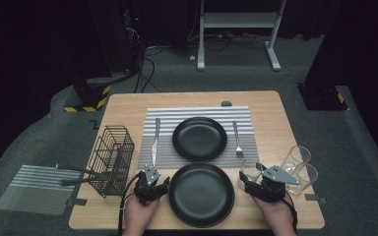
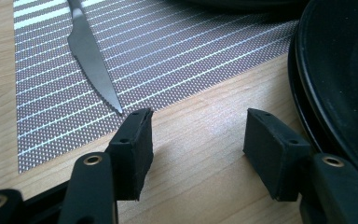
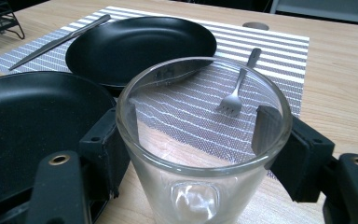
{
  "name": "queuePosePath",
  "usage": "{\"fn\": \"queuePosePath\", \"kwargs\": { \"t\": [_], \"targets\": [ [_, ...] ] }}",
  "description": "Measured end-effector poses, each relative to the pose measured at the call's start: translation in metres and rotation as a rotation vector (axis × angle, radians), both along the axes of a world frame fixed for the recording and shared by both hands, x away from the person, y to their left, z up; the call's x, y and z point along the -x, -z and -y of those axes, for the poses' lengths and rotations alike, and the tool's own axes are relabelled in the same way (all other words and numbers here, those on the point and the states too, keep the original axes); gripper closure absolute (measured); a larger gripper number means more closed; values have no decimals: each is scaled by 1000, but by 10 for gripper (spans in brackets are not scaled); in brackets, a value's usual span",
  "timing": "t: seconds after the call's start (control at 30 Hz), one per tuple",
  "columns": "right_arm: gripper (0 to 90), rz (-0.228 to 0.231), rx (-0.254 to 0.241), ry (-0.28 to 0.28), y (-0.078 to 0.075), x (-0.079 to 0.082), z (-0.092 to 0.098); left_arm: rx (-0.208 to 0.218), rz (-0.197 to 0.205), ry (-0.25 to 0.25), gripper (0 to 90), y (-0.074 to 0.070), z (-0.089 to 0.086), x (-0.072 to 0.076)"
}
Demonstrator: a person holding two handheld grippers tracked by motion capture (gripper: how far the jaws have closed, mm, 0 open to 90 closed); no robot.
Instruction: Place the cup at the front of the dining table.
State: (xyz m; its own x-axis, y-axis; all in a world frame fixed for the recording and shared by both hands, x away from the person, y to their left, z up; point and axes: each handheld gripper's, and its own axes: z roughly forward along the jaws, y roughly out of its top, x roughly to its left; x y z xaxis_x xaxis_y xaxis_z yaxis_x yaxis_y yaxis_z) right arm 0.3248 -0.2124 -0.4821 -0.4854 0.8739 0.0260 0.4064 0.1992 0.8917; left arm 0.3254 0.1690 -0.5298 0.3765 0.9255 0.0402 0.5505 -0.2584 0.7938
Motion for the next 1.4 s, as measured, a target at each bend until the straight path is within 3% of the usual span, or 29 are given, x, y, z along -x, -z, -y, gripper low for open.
{"fn": "queuePosePath", "kwargs": {
  "t": [0.4, 1.27, 1.3, 1.4],
  "targets": [
    [287, -19, -1, 12, -3, 0, -2, 1, 0, 2, 421, 0, 0, 0],
    [288, 77, -28, 4, -27, 8, 2, -8, -1, 9, 417, 0, 0, 0],
    [288, 76, -33, 4, -28, 9, 1, -23, 6, 25, 417, 0, 0, -1],
    [288, 93, -25, -2, -32, 9, 1, -4, -2, 11, 414, 0, 1, 0]
  ]
}}
